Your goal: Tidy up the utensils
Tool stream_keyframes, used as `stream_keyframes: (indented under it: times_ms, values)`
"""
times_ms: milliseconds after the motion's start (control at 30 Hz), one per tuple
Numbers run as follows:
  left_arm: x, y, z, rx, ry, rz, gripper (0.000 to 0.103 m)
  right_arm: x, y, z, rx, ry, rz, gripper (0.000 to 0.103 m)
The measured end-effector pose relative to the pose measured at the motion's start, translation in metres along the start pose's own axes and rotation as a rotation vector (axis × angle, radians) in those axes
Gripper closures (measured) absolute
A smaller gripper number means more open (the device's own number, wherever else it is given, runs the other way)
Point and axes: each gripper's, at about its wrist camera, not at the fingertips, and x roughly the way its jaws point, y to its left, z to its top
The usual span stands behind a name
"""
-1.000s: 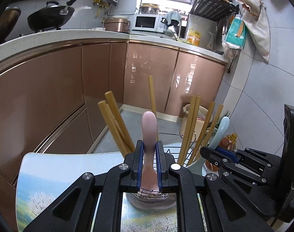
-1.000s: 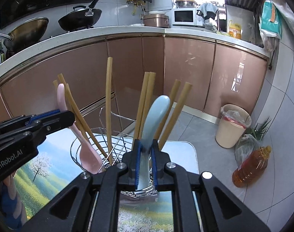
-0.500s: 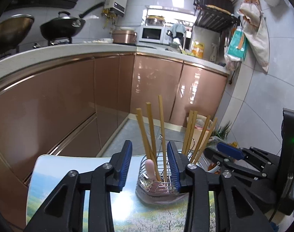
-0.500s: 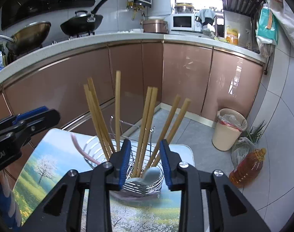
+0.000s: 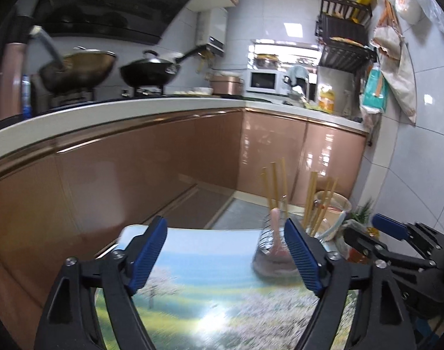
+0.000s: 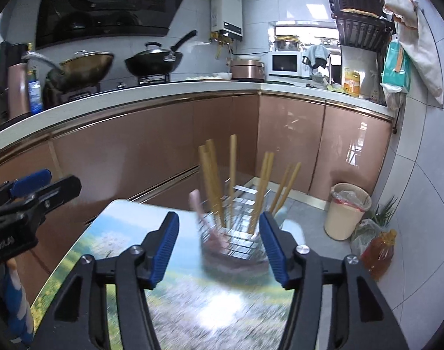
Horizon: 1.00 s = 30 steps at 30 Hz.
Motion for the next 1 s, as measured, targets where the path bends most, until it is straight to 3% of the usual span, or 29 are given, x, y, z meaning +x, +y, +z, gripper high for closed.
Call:
stream_keyframes:
  times_ms: [167,333,633,1000]
  values:
    - [-0.042,0.022,-0.023,-0.004,-0.041,0.088,0.009,-0.034,0.029,-0.025,-0.03,-0.014,0.004,0.036]
    - [-0.067,0.034,-0.033,0.004,-0.039,0.117,0.007,-0.058,0.048,-0.043,-0.048,-0.022,-0.009,0.033]
    - [-0.103,0.041,-0.049,0.031,-0.051,0.131,0.003,-0.087,0.056,-0.059,-0.035,-0.033,-0.036,0.032]
    - [-0.117,0.037,-0.066,0.068,-0.07,0.158,0.001,-0.099,0.057,-0.079,-0.035,-0.026,-0.082,0.031]
